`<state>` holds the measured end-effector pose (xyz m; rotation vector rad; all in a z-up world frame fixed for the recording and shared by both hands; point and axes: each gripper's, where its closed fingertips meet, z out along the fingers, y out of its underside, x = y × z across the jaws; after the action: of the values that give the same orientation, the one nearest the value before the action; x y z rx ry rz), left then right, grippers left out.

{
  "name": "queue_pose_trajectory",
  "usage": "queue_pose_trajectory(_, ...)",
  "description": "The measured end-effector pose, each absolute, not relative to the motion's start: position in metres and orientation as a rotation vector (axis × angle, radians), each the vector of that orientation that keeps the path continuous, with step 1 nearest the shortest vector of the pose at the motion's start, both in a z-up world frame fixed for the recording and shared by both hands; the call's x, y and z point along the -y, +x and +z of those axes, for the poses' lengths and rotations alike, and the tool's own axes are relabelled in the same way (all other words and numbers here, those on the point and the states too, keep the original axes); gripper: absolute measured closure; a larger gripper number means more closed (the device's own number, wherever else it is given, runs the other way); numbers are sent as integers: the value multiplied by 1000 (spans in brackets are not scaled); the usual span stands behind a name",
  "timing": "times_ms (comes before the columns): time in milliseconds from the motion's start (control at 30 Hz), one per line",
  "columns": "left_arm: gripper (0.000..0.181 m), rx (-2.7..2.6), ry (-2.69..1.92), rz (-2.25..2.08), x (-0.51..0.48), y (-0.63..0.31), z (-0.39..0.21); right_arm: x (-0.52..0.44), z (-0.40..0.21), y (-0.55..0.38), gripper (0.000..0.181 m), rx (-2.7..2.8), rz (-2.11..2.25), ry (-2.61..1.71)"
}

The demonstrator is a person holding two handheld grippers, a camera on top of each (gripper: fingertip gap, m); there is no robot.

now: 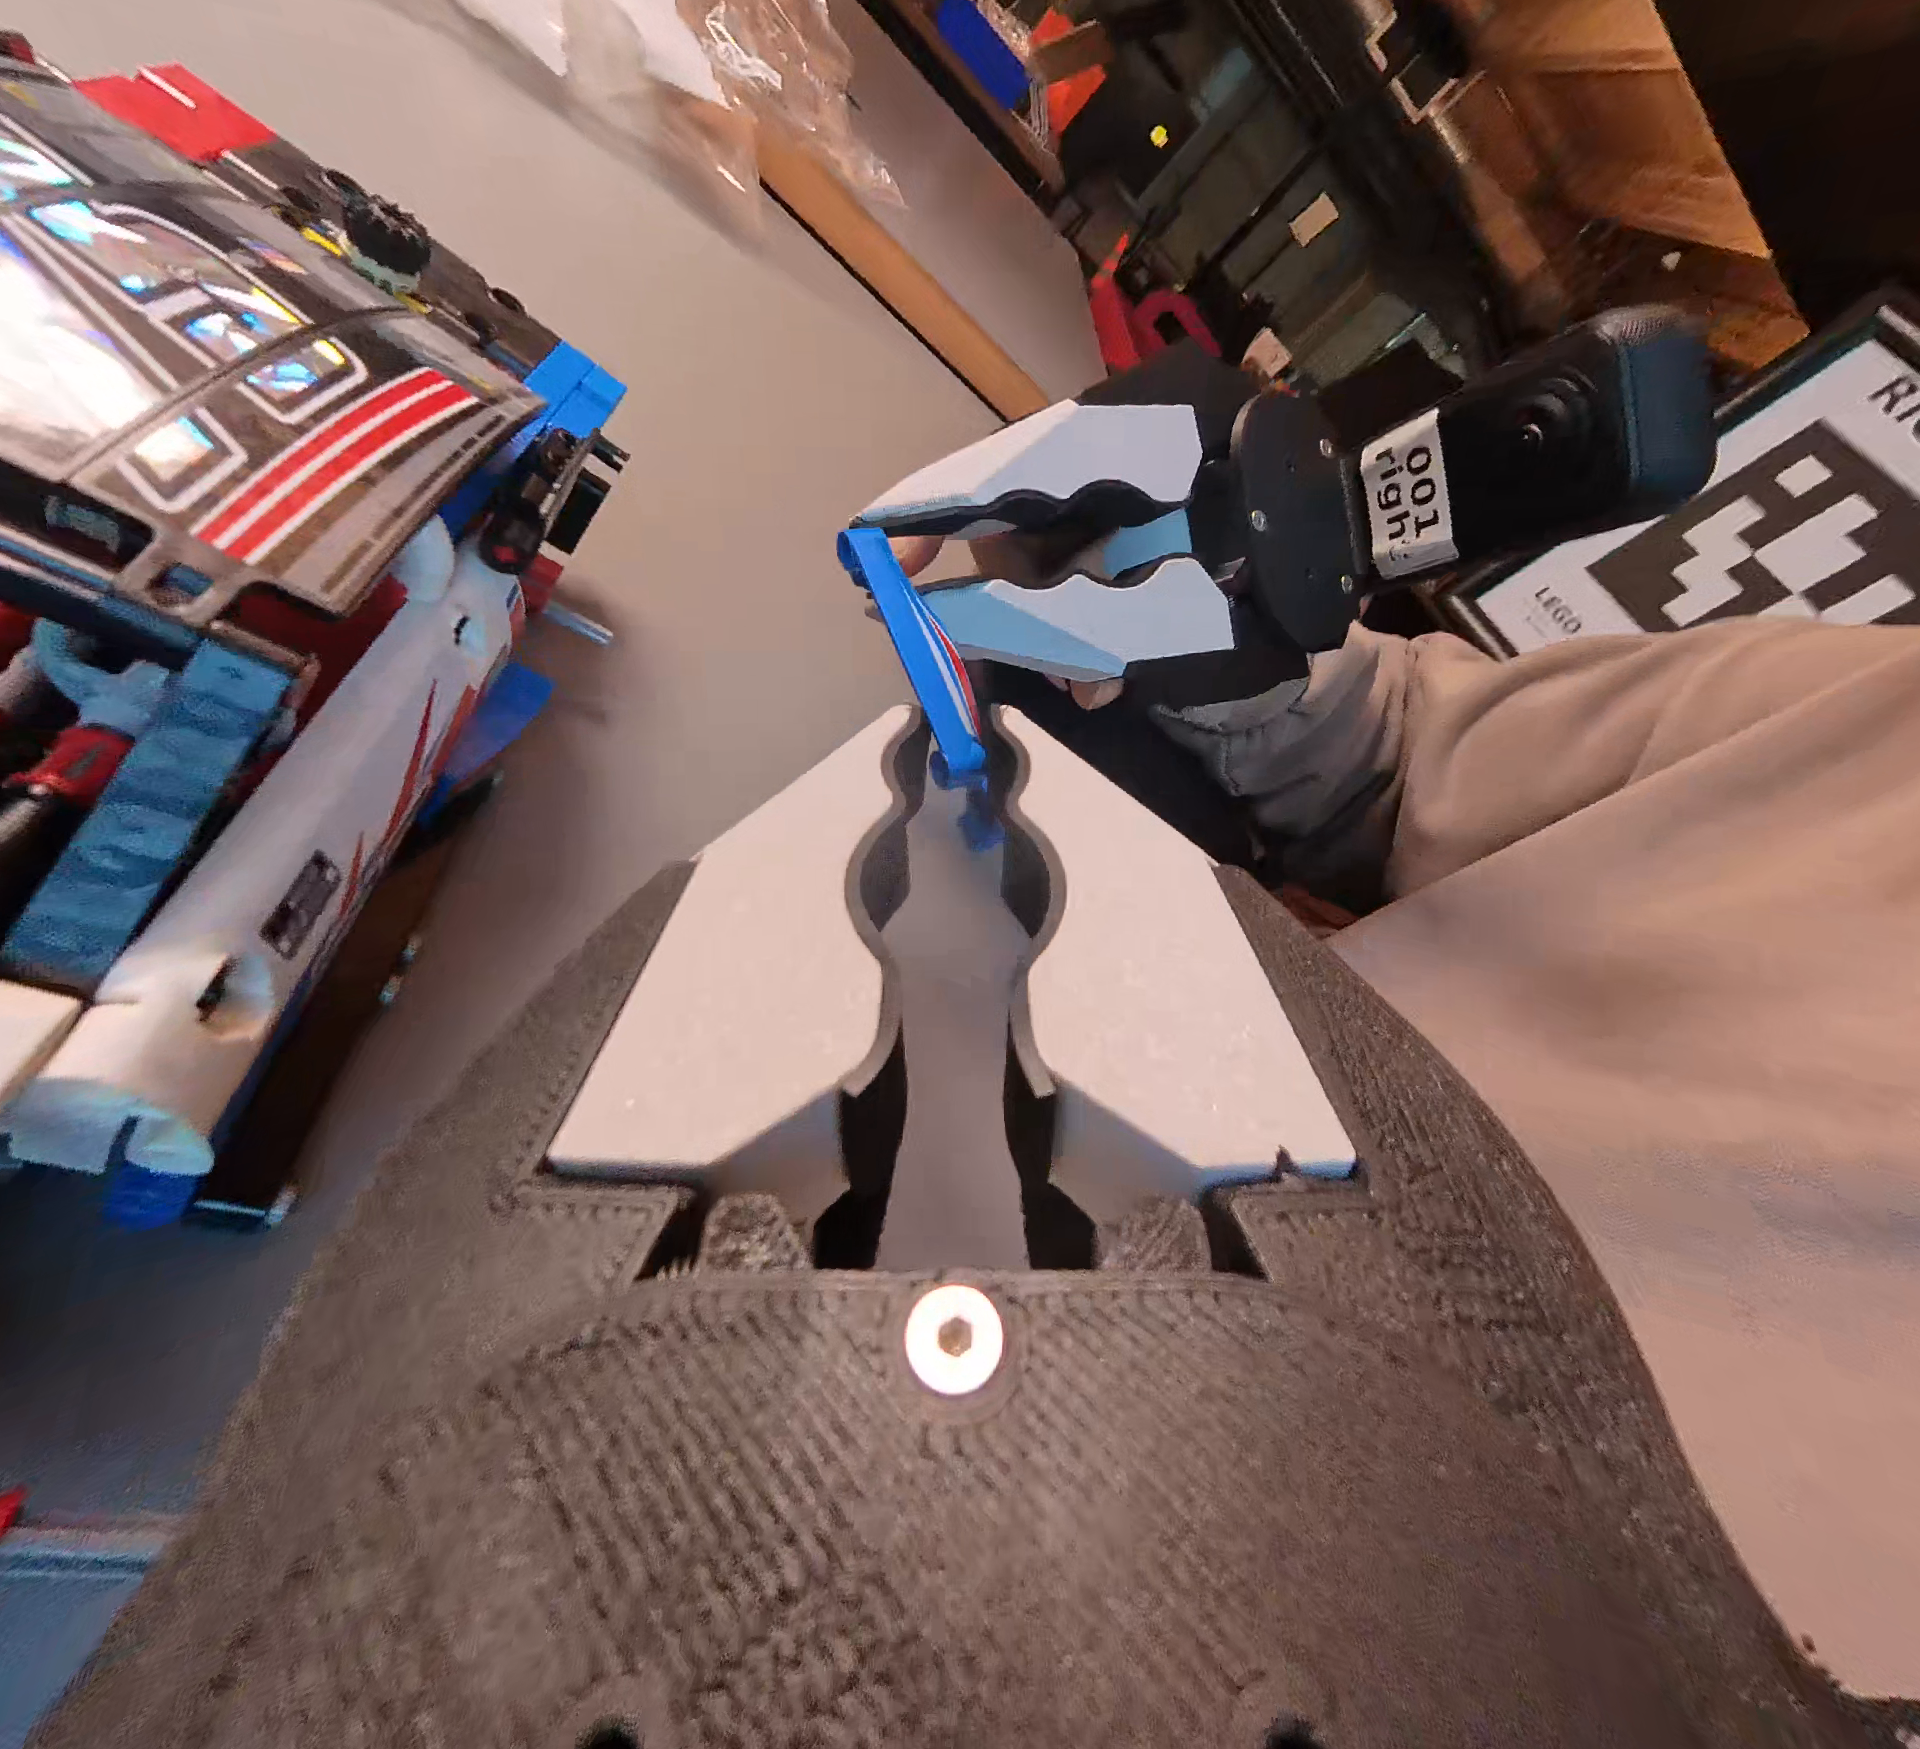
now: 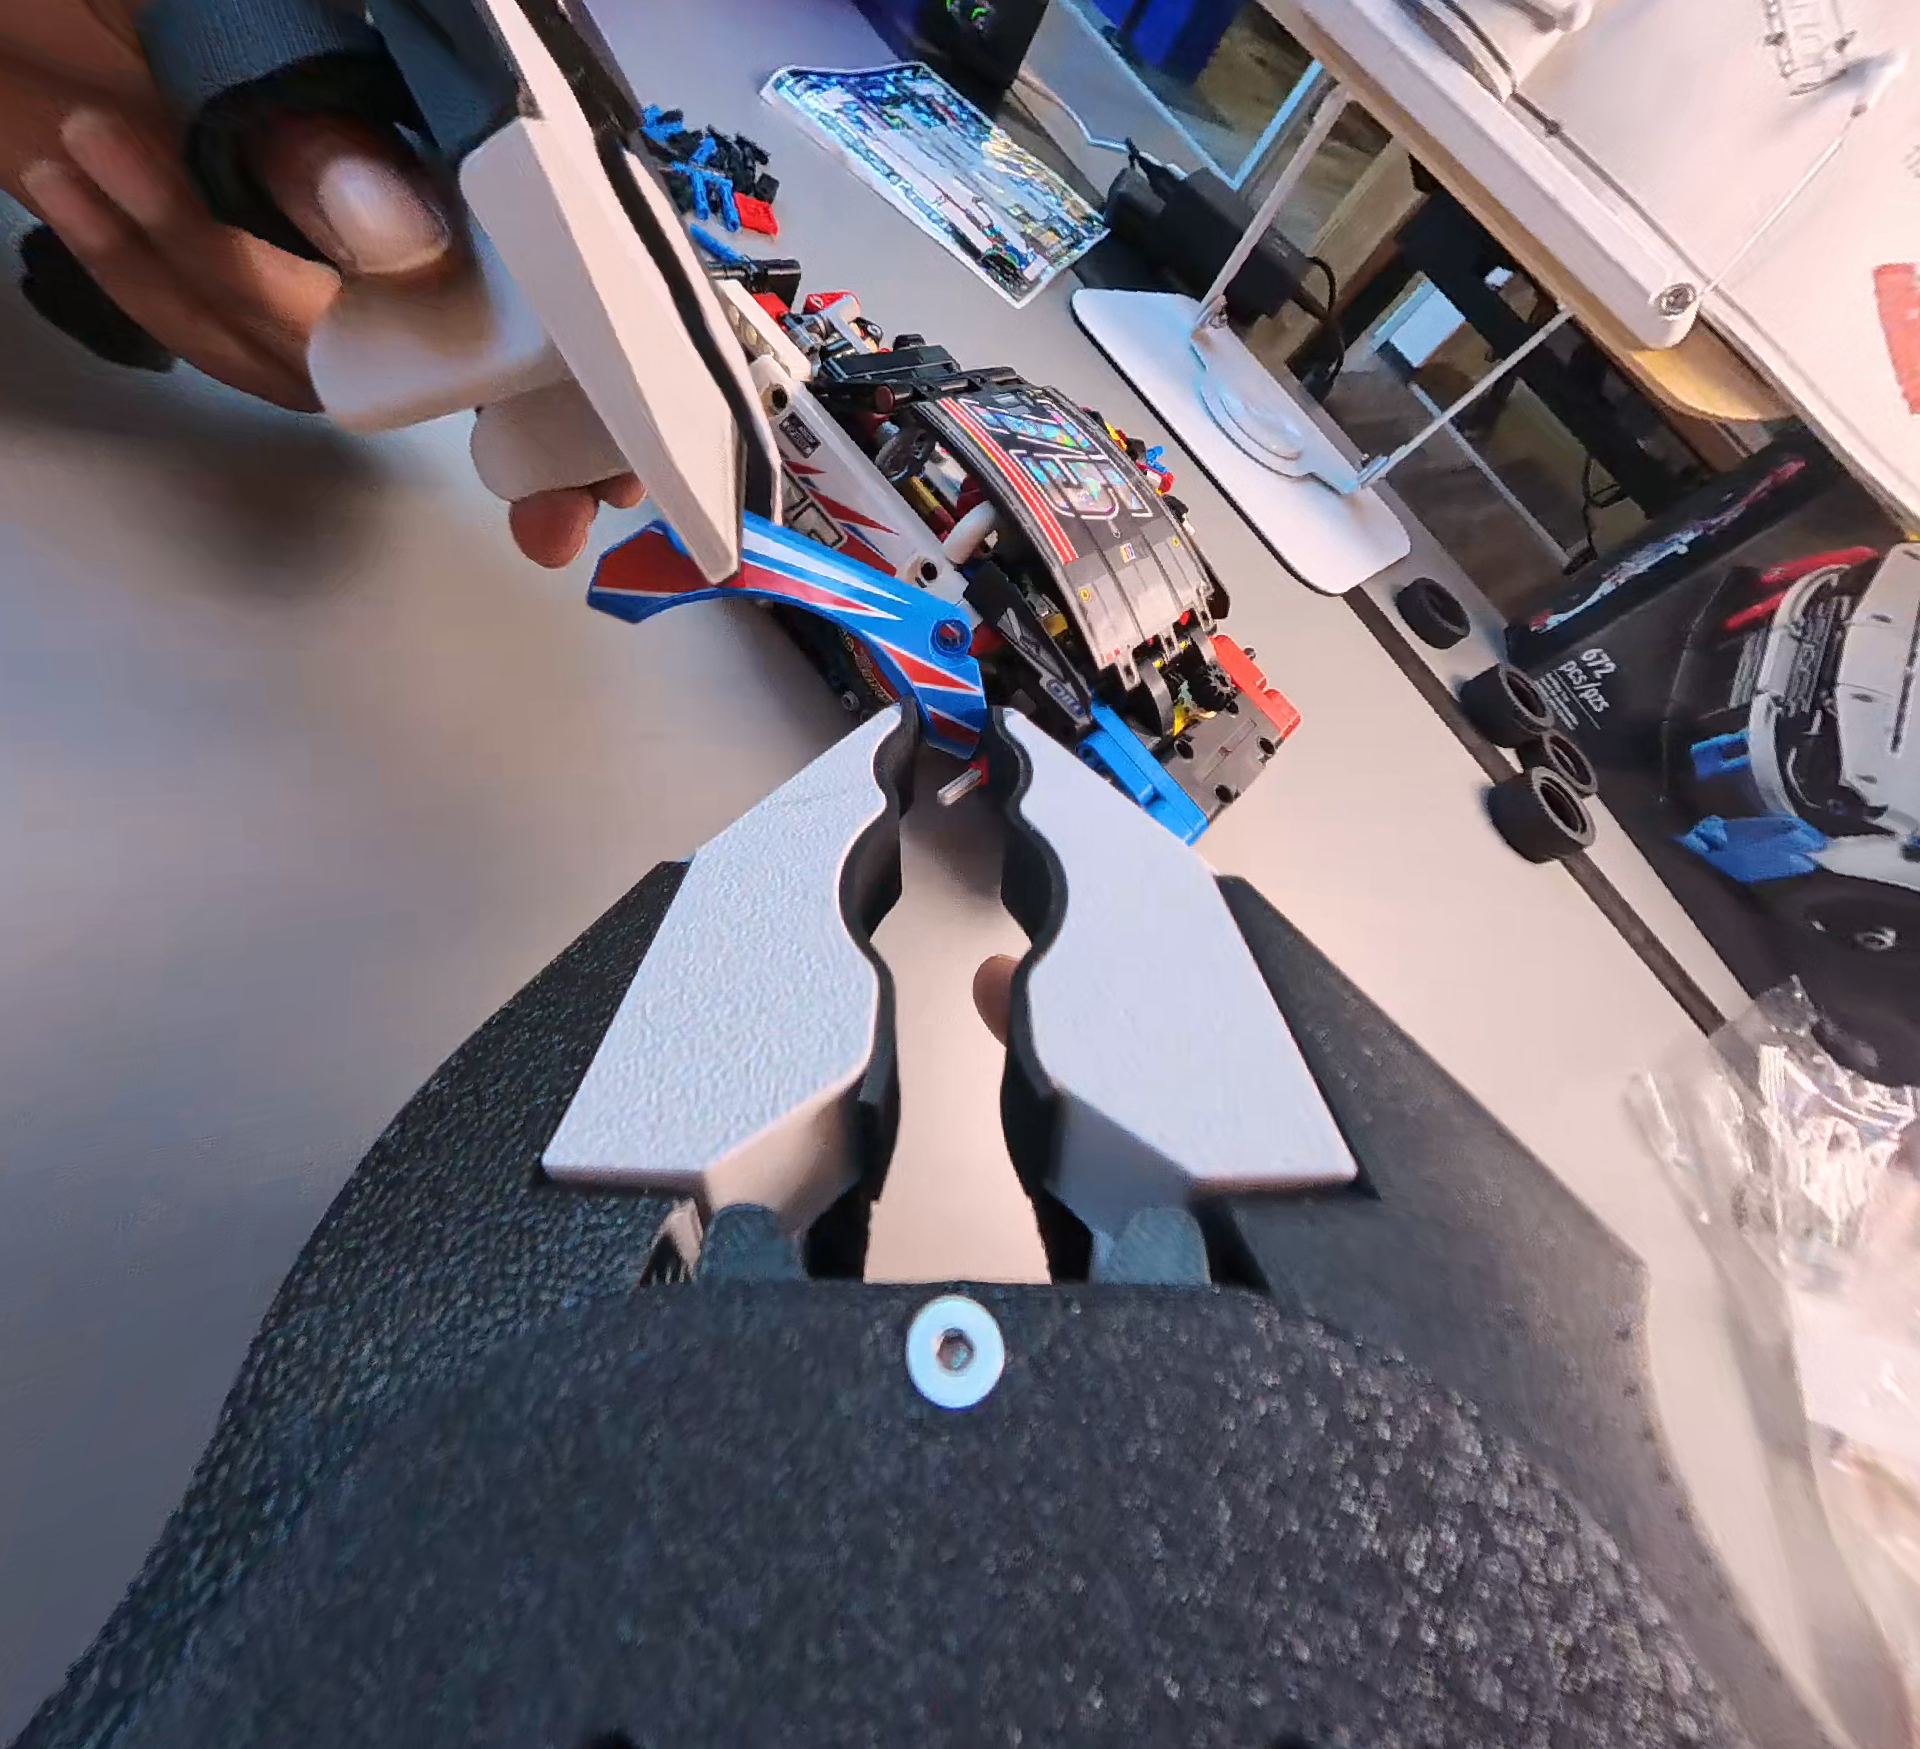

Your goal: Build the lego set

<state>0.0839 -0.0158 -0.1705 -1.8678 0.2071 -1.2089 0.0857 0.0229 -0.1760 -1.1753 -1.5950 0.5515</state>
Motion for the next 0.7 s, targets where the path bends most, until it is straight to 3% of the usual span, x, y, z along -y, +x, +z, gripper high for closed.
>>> queue_pose_trajectory(133,174,-537,-1937,-925,21,85,-182,-15,-186,96,169,1687,624,-1166)
queue_pose_trajectory(267,174,-847,-2019,-661,19,84,-186,-4,-175,107,147,1857,749,-1051)
queue_pose_trajectory(400,173,-989,-2113,-651,11,87,-184,-11,-170,102,140,1962,510,-811)
queue_pose_trajectory(700,173,-1040,-2228,-760,-9,90,-190,-25,-190,82,167,1908,91,-526)
